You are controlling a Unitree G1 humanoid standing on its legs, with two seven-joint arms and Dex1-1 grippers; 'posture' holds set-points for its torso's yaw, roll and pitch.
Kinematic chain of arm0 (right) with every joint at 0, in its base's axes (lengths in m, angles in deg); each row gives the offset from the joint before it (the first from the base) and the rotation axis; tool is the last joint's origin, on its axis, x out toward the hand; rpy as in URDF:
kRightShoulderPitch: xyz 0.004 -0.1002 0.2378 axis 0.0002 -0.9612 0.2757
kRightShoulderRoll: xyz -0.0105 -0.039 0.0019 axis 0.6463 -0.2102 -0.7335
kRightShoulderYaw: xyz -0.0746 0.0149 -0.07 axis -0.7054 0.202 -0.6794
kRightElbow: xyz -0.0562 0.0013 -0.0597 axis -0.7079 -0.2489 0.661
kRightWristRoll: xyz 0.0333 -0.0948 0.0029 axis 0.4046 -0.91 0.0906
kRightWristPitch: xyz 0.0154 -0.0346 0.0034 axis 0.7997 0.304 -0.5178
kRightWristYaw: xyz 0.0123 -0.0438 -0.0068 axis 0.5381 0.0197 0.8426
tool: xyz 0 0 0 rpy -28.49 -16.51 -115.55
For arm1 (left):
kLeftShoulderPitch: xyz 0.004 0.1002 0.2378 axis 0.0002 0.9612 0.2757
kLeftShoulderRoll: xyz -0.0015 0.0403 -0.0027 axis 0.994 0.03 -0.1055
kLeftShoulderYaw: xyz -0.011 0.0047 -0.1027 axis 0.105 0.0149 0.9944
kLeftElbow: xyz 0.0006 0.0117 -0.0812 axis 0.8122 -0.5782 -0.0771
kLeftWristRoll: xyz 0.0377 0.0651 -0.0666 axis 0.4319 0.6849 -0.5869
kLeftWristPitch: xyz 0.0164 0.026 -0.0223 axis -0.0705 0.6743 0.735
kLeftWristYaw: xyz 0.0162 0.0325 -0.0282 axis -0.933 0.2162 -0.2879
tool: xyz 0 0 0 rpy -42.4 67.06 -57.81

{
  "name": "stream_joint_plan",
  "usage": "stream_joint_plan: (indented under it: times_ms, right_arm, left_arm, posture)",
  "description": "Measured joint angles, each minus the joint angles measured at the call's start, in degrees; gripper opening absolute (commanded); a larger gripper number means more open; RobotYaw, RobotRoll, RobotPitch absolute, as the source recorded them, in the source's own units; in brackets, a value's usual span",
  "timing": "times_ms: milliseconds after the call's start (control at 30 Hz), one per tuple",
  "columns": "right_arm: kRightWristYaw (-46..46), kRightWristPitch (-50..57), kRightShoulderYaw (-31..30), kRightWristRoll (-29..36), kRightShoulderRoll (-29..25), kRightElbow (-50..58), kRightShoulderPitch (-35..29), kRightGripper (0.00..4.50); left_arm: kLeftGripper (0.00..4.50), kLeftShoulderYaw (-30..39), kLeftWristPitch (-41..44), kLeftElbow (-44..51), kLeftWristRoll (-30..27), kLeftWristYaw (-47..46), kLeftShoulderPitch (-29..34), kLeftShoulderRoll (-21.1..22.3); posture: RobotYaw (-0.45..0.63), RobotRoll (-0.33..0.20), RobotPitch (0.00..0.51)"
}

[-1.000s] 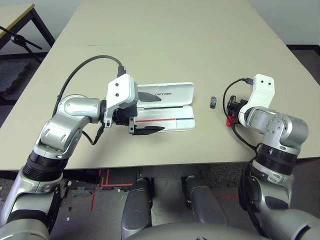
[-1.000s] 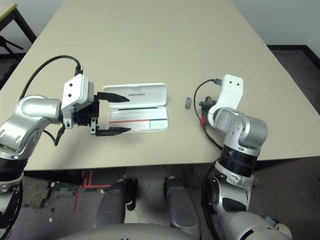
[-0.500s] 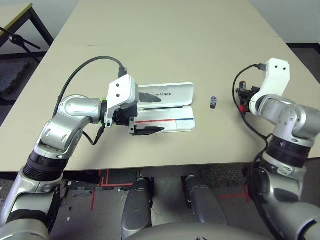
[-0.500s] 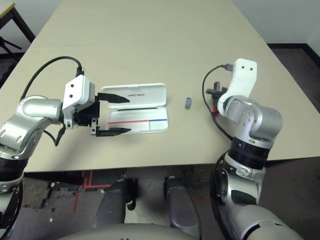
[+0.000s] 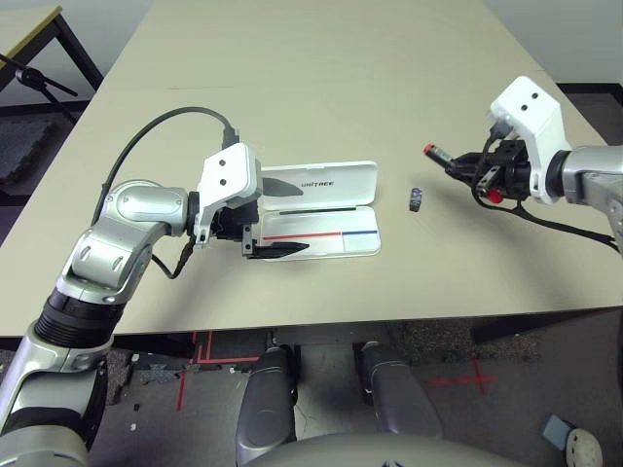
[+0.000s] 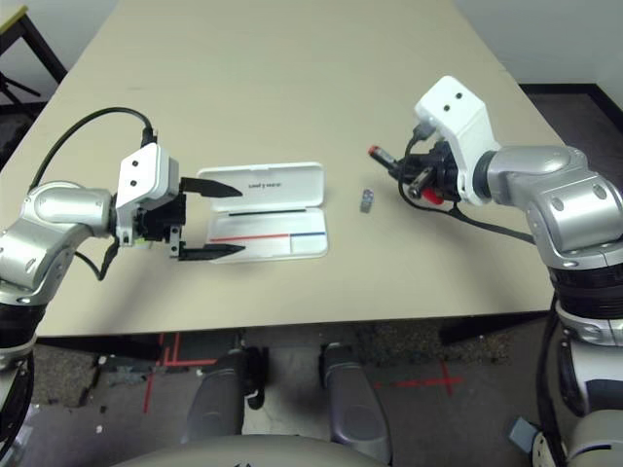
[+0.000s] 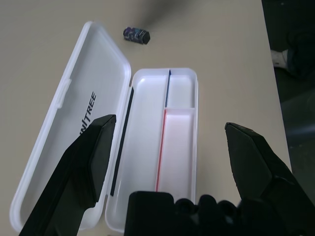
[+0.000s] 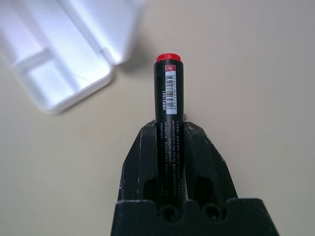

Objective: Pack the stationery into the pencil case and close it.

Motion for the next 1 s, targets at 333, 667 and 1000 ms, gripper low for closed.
stream_joint_plan:
  times_ms: [333, 667, 1000]
  right_arm:
    - [7.8, -5.0, -7.1, -1.9, 5.7, 4.2, 4.5, 0.49]
    - [6.9, -7.0, -13.6, -7.2, 16.1, 2.2, 10.1, 0.49]
    - [3.5, -13.9, -17.7, -14.5, 24.3, -4.0, 11.3, 0.49]
  left_arm:
    - [4.5, 0.8, 0.2, 0.2, 0.2, 0.1, 2.4, 3.1]
    - [4.5, 1.1, 0.9, 1.2, 1.5, -0.2, 3.6, 3.9]
    - [4.5, 1.7, 1.5, 2.3, 2.2, -1.1, 4.1, 4.2]
  posture:
    - [-0.07, 0.0, 0.182]
    - [-0.05, 0.0, 0.177]
    - [-0.02, 0.0, 0.165]
